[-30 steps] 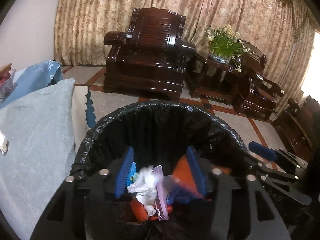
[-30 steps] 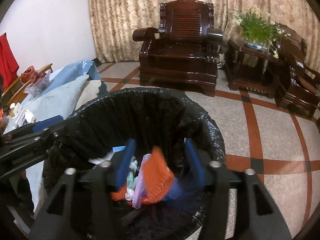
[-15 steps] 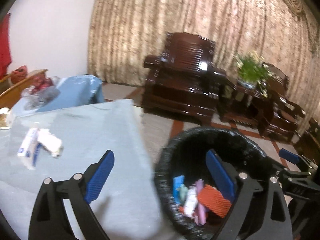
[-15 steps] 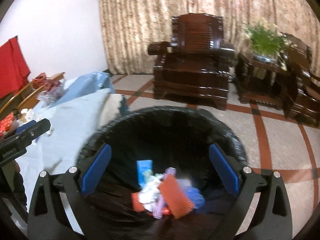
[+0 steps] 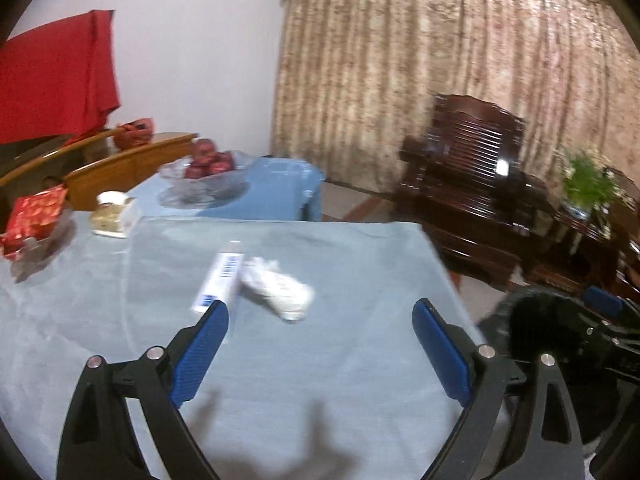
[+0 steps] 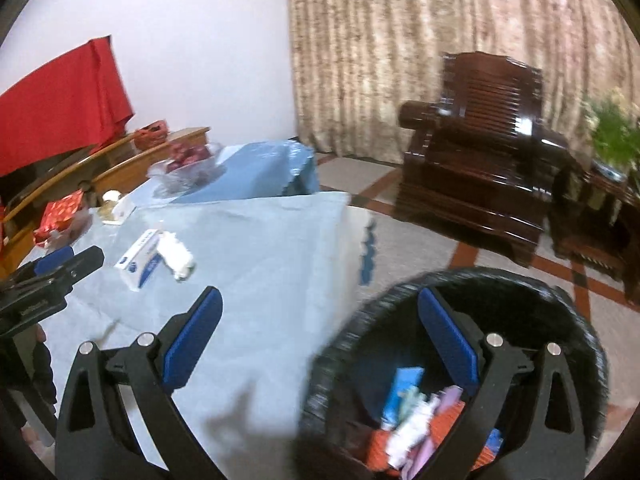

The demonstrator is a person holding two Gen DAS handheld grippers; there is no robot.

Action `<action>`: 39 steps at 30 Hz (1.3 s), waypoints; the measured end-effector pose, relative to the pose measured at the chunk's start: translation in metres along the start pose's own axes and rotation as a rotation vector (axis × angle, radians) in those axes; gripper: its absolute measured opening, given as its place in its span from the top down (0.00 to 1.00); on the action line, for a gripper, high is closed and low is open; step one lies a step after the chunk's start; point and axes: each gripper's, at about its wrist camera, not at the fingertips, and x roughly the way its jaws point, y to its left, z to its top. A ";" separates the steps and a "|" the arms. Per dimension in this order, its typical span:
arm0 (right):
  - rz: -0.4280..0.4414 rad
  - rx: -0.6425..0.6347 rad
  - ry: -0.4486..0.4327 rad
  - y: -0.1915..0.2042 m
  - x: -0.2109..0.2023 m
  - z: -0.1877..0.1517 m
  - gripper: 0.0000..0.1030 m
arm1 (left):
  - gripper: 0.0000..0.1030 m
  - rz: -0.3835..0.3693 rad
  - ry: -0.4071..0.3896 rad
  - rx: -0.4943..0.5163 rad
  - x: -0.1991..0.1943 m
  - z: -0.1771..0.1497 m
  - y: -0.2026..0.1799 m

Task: Collect trash
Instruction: 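Return both grippers to the table above the white box and tissue, then grasp the white Alcohol Pads box with the left gripper while the right gripper grasps the white tissue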

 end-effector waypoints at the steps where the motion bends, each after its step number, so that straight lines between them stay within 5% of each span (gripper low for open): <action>1: 0.011 -0.009 0.001 0.008 0.007 0.003 0.07 | 0.11 0.017 0.000 -0.002 0.002 0.000 0.009; 14: 0.093 -0.064 0.047 0.082 0.087 0.019 0.07 | 0.11 0.131 0.057 -0.034 0.056 -0.007 0.076; 31: 0.110 -0.106 0.112 0.111 0.158 0.023 0.07 | 0.14 0.132 0.203 -0.090 0.143 -0.019 0.105; 34: 0.117 -0.111 0.118 0.112 0.165 0.023 0.07 | 0.22 0.109 0.237 -0.098 0.153 -0.019 0.106; 39: 0.138 -0.132 0.128 0.123 0.177 0.024 0.07 | 0.59 0.066 0.273 -0.110 0.161 -0.020 0.107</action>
